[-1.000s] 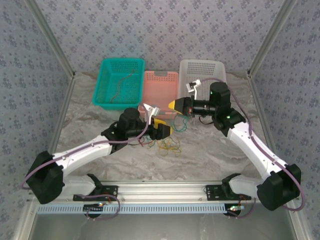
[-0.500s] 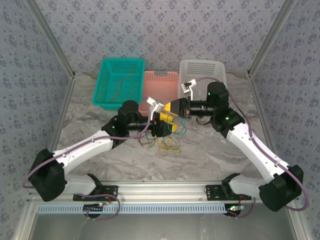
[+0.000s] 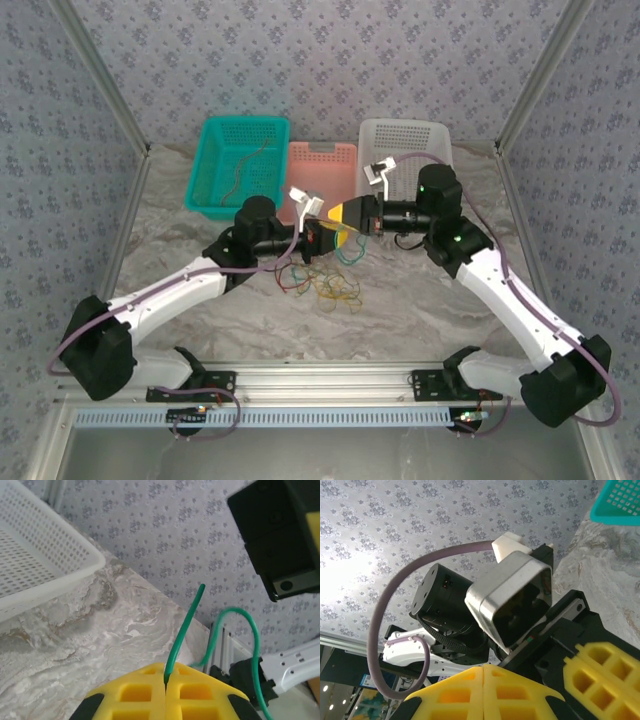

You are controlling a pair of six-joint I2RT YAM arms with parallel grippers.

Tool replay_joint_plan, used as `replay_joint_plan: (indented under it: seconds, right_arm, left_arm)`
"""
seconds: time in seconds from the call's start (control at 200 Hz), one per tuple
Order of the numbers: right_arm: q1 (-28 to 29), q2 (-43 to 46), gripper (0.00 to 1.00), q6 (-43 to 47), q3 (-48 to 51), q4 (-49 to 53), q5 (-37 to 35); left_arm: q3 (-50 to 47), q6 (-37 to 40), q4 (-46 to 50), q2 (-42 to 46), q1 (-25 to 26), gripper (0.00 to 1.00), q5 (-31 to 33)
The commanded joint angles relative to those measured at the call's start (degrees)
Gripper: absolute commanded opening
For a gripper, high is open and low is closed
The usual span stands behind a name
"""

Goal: Untangle the cables

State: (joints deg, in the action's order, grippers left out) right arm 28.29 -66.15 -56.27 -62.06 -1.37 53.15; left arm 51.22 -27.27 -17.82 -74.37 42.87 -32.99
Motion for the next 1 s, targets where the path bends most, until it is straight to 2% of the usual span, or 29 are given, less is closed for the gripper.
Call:
replay_joint_plan:
  seconds: [0.0,0.165,0.255,0.395,0.5,0.64,0.899,0.994]
  right_arm:
    - [-1.45,2.75,0.00,1.72,1.12,2.26,-1.15]
    - [-5.12,9.37,0.00,7.79,4.81,11.14,-8.77]
    - [-8.07,14.91,0.00,10.83,7.44,17.81,-17.41]
    - [-9.47,22.21,0.00,13.63,13.33,18.41,-21.92]
    - [-5.93,23.60,0.00,19.47,14.84,23.25,-25.25]
    - [-0.05,25.40,0.00,24.28,18.44,28.23,-34.36]
    - [14.73,34.97,0.00,25.48,27.30,25.57,-51.08]
    - [20.89,36.47,0.00,26.11,29.20,26.09,-56.53]
  left_arm:
    - [-1.59,-2.89,-1.13,5.69,-1.07,0.00,6.76]
    - [-5.20,-12.15,0.10,12.79,-5.61,0.00,15.95]
    - [-7.54,-18.53,2.01,17.49,-9.65,0.00,20.97]
    - [-9.91,-28.13,2.58,23.12,-17.10,0.00,22.40]
    - [-7.91,-31.61,4.90,23.94,-21.17,0.00,22.09]
    - [-2.91,-34.15,7.08,21.40,-25.24,0.00,20.83]
    - [4.39,-43.07,12.41,14.94,-31.66,0.00,21.50]
    - [7.45,-43.92,16.07,13.63,-33.57,0.00,21.97]
